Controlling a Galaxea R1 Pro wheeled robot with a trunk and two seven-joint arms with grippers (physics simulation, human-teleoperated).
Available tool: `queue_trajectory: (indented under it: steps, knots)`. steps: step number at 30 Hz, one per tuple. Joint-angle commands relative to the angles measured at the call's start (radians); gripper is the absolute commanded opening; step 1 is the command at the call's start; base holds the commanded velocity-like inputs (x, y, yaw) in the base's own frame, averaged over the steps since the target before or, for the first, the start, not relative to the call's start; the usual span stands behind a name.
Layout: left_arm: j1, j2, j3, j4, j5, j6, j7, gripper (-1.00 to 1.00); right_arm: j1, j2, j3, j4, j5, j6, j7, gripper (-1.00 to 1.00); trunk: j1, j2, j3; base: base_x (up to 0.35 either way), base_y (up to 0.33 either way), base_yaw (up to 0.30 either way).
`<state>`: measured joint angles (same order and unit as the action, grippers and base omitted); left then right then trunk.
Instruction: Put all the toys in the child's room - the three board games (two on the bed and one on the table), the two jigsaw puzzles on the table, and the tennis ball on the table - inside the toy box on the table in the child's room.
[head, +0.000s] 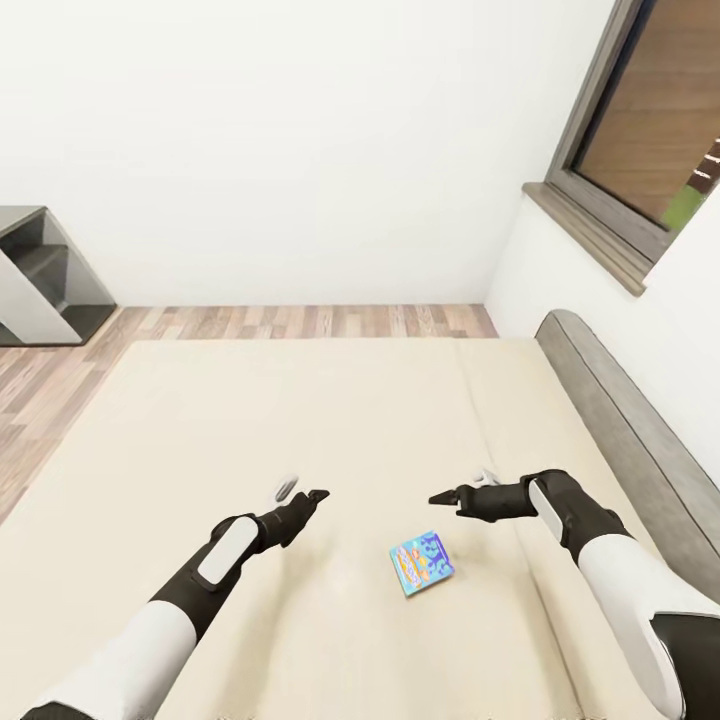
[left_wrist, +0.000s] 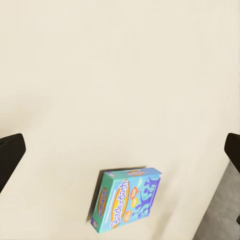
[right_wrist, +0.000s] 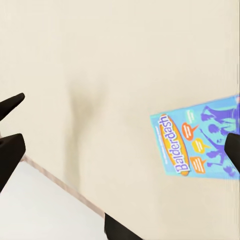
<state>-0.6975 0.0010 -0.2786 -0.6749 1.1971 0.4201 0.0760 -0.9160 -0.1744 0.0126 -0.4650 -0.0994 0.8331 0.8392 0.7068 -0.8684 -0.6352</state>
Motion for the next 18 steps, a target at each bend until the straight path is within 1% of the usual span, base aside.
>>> queue_trajectory:
  steps: [1,8,18]
  knots:
    - [-0.003,-0.001,-0.002,-0.003,0.011,0.002,0.013,1.0,-0.001,-0.003,-0.001,-0.001,-0.01,0.009,-0.003,1.0,0.0,-0.001,-0.003,0.0,0.0,0.0]
    - [-0.007,-0.002,0.0,-0.005,0.012,0.001,0.026,1.0,-0.001,-0.008,-0.009,-0.004,-0.011,0.009,-0.003,1.0,0.0,-0.001,-0.014,0.0,0.0,0.017]
    - [-0.004,-0.003,-0.002,-0.001,0.01,-0.007,0.023,1.0,-0.001,-0.011,-0.013,-0.007,-0.011,0.009,-0.003,1.0,0.0,-0.001,-0.03,0.0,0.0,0.061]
